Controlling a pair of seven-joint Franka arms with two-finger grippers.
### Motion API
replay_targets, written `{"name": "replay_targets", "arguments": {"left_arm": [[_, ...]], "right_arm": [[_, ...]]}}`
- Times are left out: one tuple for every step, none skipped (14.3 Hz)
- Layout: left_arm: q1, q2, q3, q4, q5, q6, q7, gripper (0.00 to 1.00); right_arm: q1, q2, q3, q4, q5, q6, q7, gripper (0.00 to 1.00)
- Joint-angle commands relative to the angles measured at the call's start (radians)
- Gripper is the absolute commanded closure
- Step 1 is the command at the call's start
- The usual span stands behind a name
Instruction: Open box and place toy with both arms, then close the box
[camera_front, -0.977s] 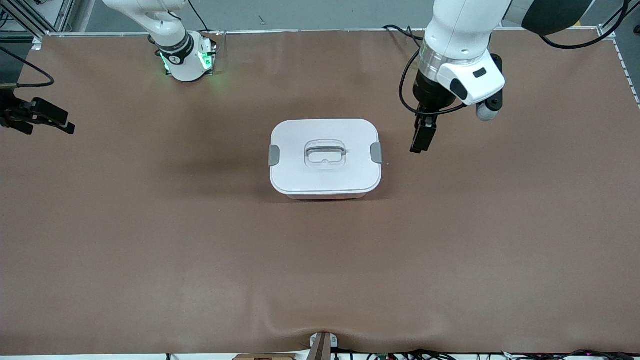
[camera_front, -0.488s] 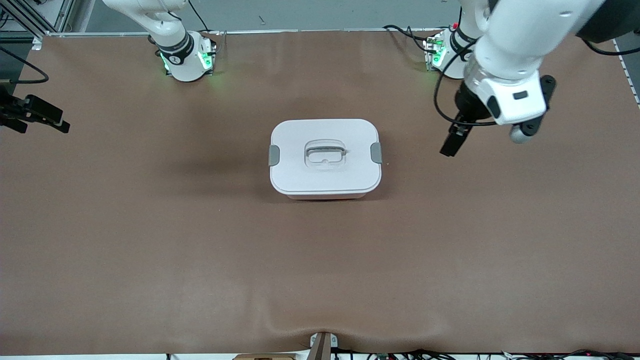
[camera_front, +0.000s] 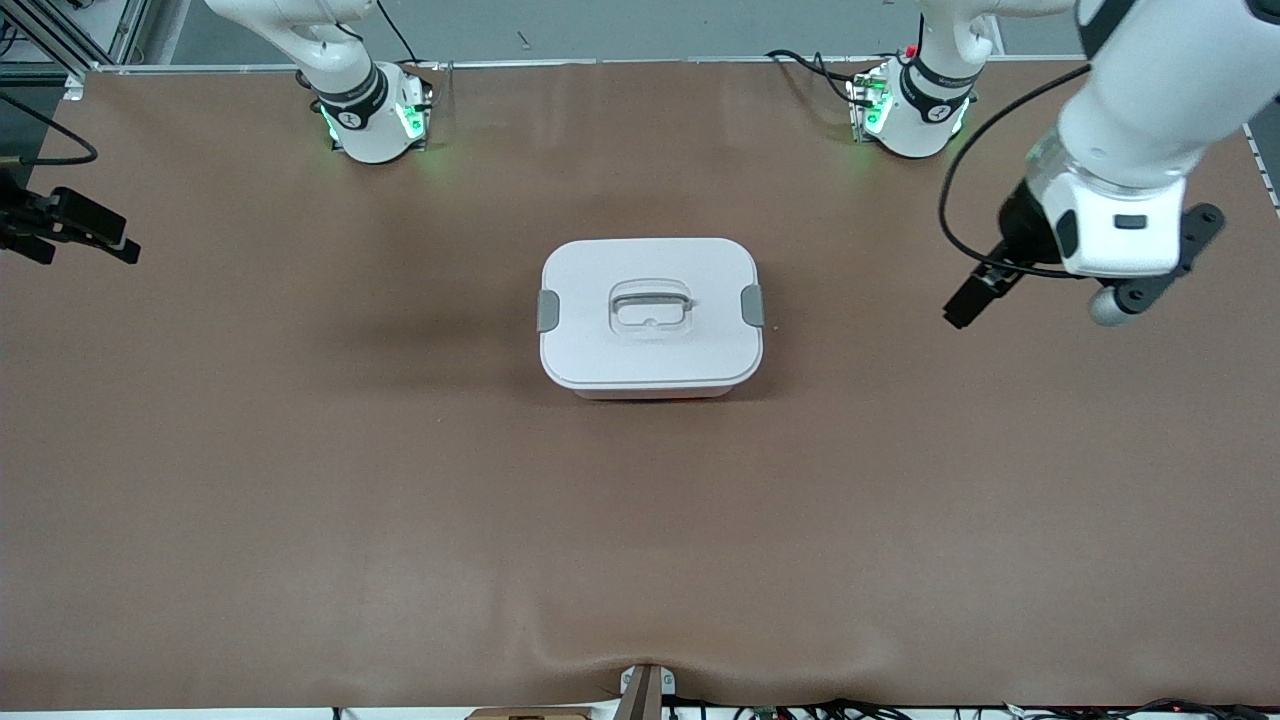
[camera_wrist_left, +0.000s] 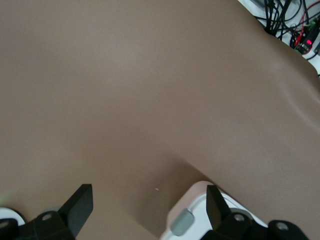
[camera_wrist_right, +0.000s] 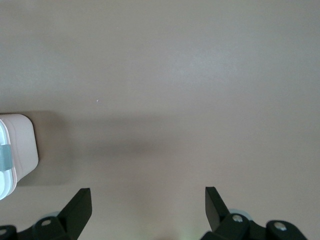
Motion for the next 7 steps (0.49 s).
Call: {"name": "replay_targets", "arguments": {"left_arm": [[0.04,-0.016,-0.007,0.004,-0.011,-0.019,0.178,0.0],[0.059,-0.016,-0.007,0.004,-0.012,-0.019,0.224,0.0],[0.077,-0.016,-0.007,0.004,-0.012,-0.019,0.27,0.0],[0.102,-0.016,-0.007,0.004,-0.02,-0.019,0.308,0.0],[0.122,-0.018,-0.008,0.004,-0.02,-0.019,0.343,0.0],[0.13,-0.019,-0.008,0.004,-0.02,-0.019,0.373,0.0],[0.131,-0.019,-0.007,0.004,-0.02,-0.019,0.396,0.0]], "right_arm": [[0.002,-0.016,0.005,-0.002,-0.014,-0.014,0.007,0.0],[0.002,-0.016,0.005,-0.002,-0.014,-0.014,0.007,0.0],[0.002,-0.016,0.005,-0.002,-0.014,-0.014,0.007,0.0],[0.002,-0.016,0.005,-0.002,-0.014,-0.014,0.007,0.0],[0.002,-0.016,0.005,-0.002,-0.014,-0.014,0.007,0.0],[0.002,-0.016,0.005,-0.004,-0.014,-0.014,0.007,0.0],[0.002,-0.016,0.005,-0.002,-0.014,-0.014,0.006,0.0]]}}
